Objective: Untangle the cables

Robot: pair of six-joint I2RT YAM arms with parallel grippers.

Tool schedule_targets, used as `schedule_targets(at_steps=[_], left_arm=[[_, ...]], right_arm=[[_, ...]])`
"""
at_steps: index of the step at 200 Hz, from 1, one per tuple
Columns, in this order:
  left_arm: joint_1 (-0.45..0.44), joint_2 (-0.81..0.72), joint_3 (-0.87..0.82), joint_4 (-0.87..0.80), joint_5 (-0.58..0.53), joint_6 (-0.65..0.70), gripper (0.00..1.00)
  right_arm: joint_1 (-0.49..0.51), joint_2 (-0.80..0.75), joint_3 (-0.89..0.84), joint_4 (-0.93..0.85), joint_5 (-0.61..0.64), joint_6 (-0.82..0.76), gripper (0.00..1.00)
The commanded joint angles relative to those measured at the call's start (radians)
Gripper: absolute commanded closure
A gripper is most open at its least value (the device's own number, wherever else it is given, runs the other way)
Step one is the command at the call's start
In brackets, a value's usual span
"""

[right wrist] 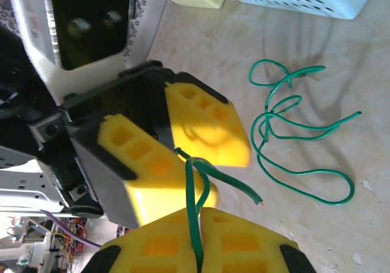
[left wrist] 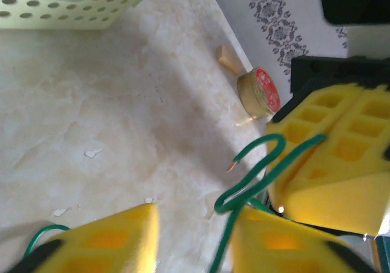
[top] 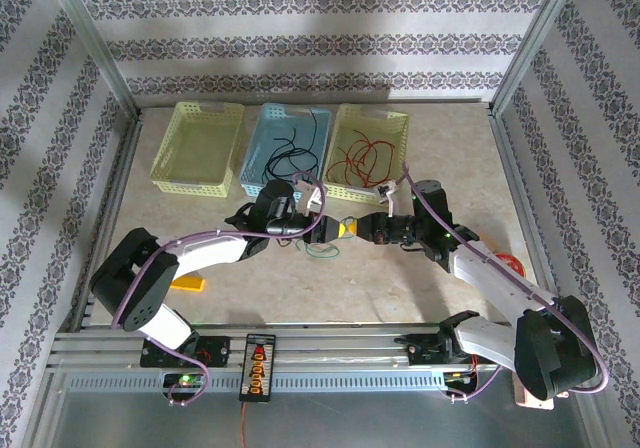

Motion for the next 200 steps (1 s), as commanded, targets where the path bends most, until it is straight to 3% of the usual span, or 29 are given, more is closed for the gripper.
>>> schedule_targets(at_steps=[1,11,32,85,128,163,184,200], left_arm=[[-0.012,0.014,0.031,0.021,0.023,0.022,0.85],[-0.012,0.010,0.029,0.021,0.005,0.023,0.94],[-0.003,-0.010,0.008,0.052,-0.068,0.004,1.00],[0.086,-0.077,-0.106,0.246,-0.179,-0.134,1.00],[0.096,-0.098,-0.113,0.255,-0.200,-0.143,1.00],[0.138,-0.138,-0.188,0.391,-0.268,-0.229,1.00],[0.157,-0.166,-0.206,0.410,-0.316,-0.251,1.00],[0.163,-0.184,-0.192,0.369,-0.360,-0.242,1.00]], right_arm=[[0.005,0.002,0.030,0.045,-0.027,0.012,0.99],[0.002,0.004,0.029,0.044,-0.017,0.014,0.99],[-0.017,-0.005,0.017,0.025,0.044,0.020,1.00],[-0.145,-0.072,-0.088,-0.038,0.289,0.102,1.00],[-0.167,-0.159,-0.148,-0.042,0.403,0.164,1.00],[-0.179,-0.258,-0.221,-0.019,0.515,0.265,1.00],[-0.179,-0.262,-0.226,0.015,0.472,0.258,0.94],[-0.177,-0.254,-0.205,0.028,0.418,0.228,0.79]])
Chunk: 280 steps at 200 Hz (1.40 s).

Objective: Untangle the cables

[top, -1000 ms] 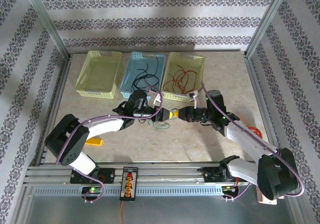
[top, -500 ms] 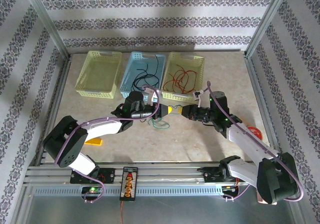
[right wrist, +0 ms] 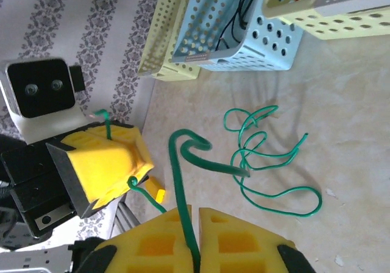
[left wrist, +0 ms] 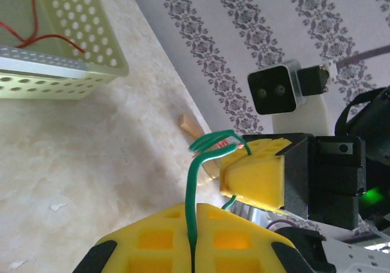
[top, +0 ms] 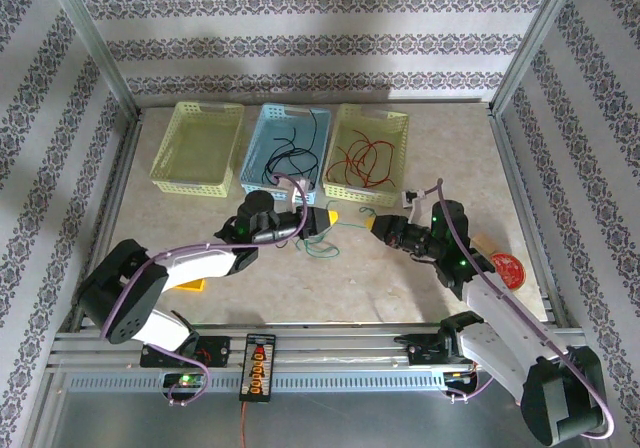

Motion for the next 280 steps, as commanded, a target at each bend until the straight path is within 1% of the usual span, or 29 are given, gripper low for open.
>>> schedule_targets(at_steps=[1,9,18,29,36,68,80,100,115,127,141,160,174,197,224,254,280], left_arm=[[0.137,-0.076,-0.018,-0.009,-0.235,-0.020,1.00],[0.141,-0.086,-0.011,-0.031,-0.255,-0.009,1.00],[0.151,-0.100,0.000,-0.060,-0.274,-0.002,1.00],[0.171,-0.119,0.012,-0.101,-0.292,0.006,1.00],[0.188,-0.131,0.021,-0.131,-0.307,0.009,1.00],[0.283,-0.192,0.046,-0.240,-0.360,0.028,1.00],[0.328,-0.213,0.059,-0.310,-0.416,0.023,1.00],[0.410,-0.224,0.093,-0.483,-0.559,-0.014,1.00],[0.487,-0.202,0.101,-0.543,-0.598,-0.051,1.00],[0.549,-0.165,0.107,-0.564,-0.591,-0.084,1.00],[0.610,-0.100,0.121,-0.546,-0.561,-0.093,1.00],[0.664,0.008,0.173,-0.531,-0.529,-0.081,1.00],[0.683,0.097,0.232,-0.535,-0.511,-0.062,0.93],[0.686,0.236,0.347,-0.561,-0.502,-0.017,0.85],[0.681,0.386,0.499,-0.632,-0.480,0.028,0.84],[0.656,0.505,0.642,-0.704,-0.426,0.067,0.83],[0.627,0.577,0.740,-0.749,-0.363,0.071,0.71]], right_arm=[[-0.098,0.001,-0.018,-0.091,0.211,-0.015,0.78],[-0.097,-0.003,-0.006,-0.098,0.205,-0.029,0.68],[-0.097,-0.014,0.004,-0.105,0.210,-0.041,0.61],[-0.096,-0.030,0.010,-0.115,0.233,-0.048,0.56],[-0.098,-0.038,0.011,-0.119,0.240,-0.053,0.55],[-0.094,-0.027,0.020,-0.130,0.223,-0.073,0.53],[-0.087,-0.016,0.024,-0.138,0.211,-0.085,0.53],[-0.058,0.001,0.041,-0.163,0.217,-0.115,0.53],[-0.026,0.014,0.056,-0.178,0.236,-0.137,0.52],[-0.001,0.022,0.068,-0.190,0.254,-0.151,0.52],[0.025,0.033,0.079,-0.196,0.263,-0.165,0.53],[0.043,0.046,0.090,-0.205,0.273,-0.174,0.53],[0.046,0.051,0.099,-0.211,0.272,-0.179,0.53],[0.050,0.048,0.102,-0.223,0.277,-0.183,0.53],[0.049,0.042,0.101,-0.234,0.289,-0.183,0.53],[0.046,0.043,0.101,-0.239,0.293,-0.185,0.53],[0.045,0.049,0.104,-0.243,0.293,-0.190,0.53]])
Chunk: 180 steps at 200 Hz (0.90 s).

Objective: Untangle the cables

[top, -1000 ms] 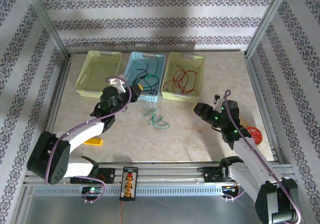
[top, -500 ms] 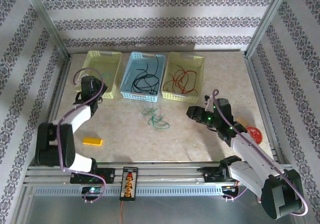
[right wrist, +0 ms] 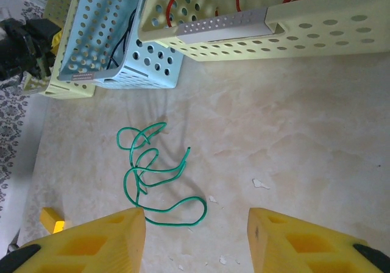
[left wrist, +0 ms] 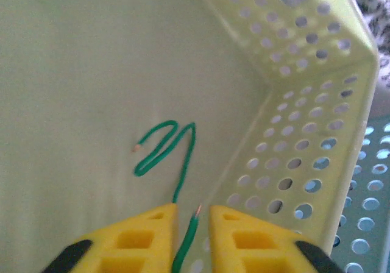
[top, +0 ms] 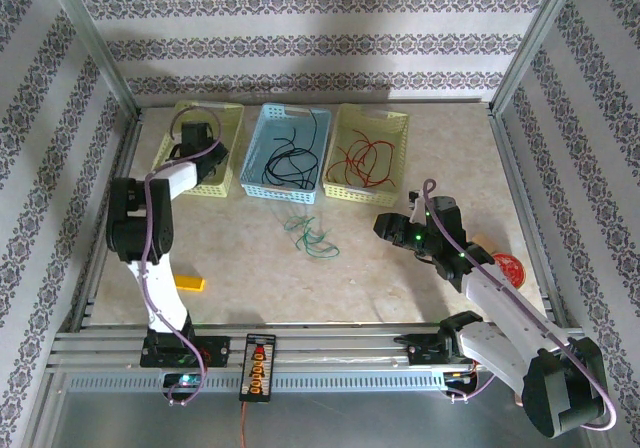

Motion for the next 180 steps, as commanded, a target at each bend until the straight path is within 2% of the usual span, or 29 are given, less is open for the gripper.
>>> schedule_targets(at_steps=[1,32,66,101,180], left_arm=[[-0.035,0.047,0.084,-0.091,0.077,0.035,0.70],[-0.056,0.106,0.139,-0.110,0.142,0.014,0.63],[-0.091,0.134,0.171,-0.114,0.210,0.009,0.62],[-0.134,0.136,0.152,-0.087,0.251,-0.057,0.62],[-0.279,0.001,-0.010,-0.028,0.093,-0.212,0.59]], right_arm=[[0.004,0.001,0.029,-0.010,0.014,-0.027,0.53],[0.001,0.003,0.032,-0.017,0.014,-0.032,0.53],[-0.006,-0.009,0.032,-0.034,0.014,-0.044,0.53],[-0.014,-0.018,0.033,-0.044,0.014,-0.052,0.52],[-0.015,-0.016,0.042,-0.093,0.014,-0.090,0.52]])
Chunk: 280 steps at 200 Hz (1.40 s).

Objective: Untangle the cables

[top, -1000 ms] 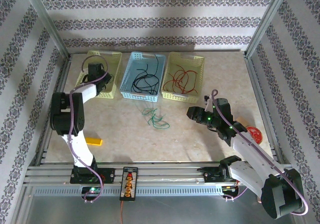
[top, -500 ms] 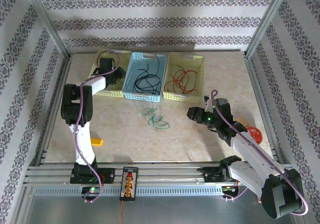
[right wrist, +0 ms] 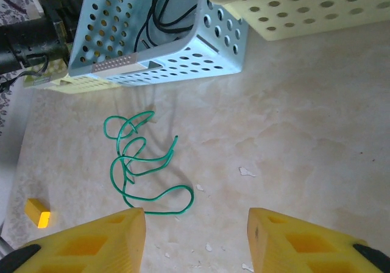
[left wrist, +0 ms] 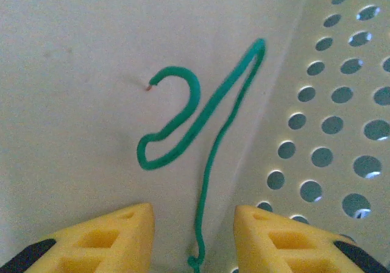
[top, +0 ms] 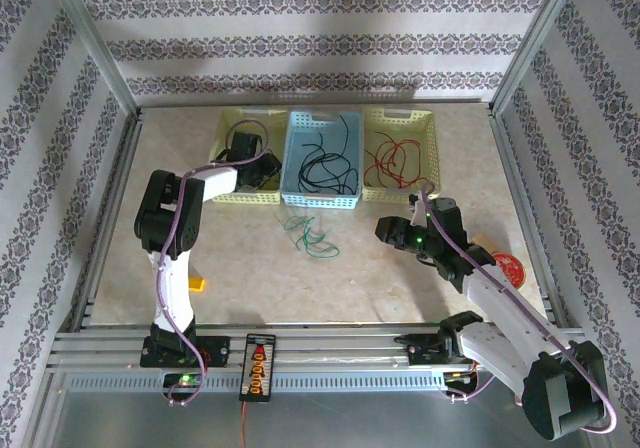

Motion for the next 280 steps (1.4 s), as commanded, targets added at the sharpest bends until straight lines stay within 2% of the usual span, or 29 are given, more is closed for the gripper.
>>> schedule_targets(at_steps=[1,29,59,83,106,142,157,186,215,240,280], left_arm=[[-0.032,-0.081,-0.036,0.027,-0.057,-0.068,0.58],[-0.051,-0.180,-0.058,0.035,-0.104,-0.044,0.45],[-0.055,-0.337,-0.074,-0.054,-0.227,0.070,0.26],[-0.085,-0.467,-0.102,-0.168,-0.341,0.193,0.22],[-0.129,-0.548,-0.157,-0.270,-0.341,0.269,0.22],[-0.240,-0.620,-0.320,-0.277,-0.166,0.410,0.22],[-0.291,-0.620,-0.371,-0.298,-0.140,0.472,0.22],[-0.349,-0.586,-0.421,-0.289,-0.183,0.534,0.24],[-0.350,-0.529,-0.434,-0.199,-0.191,0.564,0.27],[-0.350,-0.440,-0.412,-0.183,-0.195,0.609,0.29],[-0.351,-0.398,-0.440,-0.063,-0.270,0.633,0.37]], right_arm=[[-0.006,0.000,0.039,-0.031,0.008,-0.041,0.52],[0.019,0.047,0.077,-0.057,-0.044,-0.096,0.52],[0.085,0.087,0.119,-0.075,-0.042,-0.146,0.52],[0.116,0.119,0.141,-0.083,-0.032,-0.162,0.53],[0.125,0.131,0.148,-0.080,-0.032,-0.166,0.52],[0.127,0.146,0.149,-0.083,-0.020,-0.163,0.53],[0.128,0.148,0.149,-0.081,-0.019,-0.162,0.53],[0.128,0.158,0.152,-0.079,-0.017,-0.161,0.53],[0.131,0.158,0.154,-0.083,-0.008,-0.157,0.53],[0.130,0.140,0.149,-0.093,0.005,-0.156,0.53],[0.130,0.127,0.149,-0.111,0.007,-0.162,0.53]])
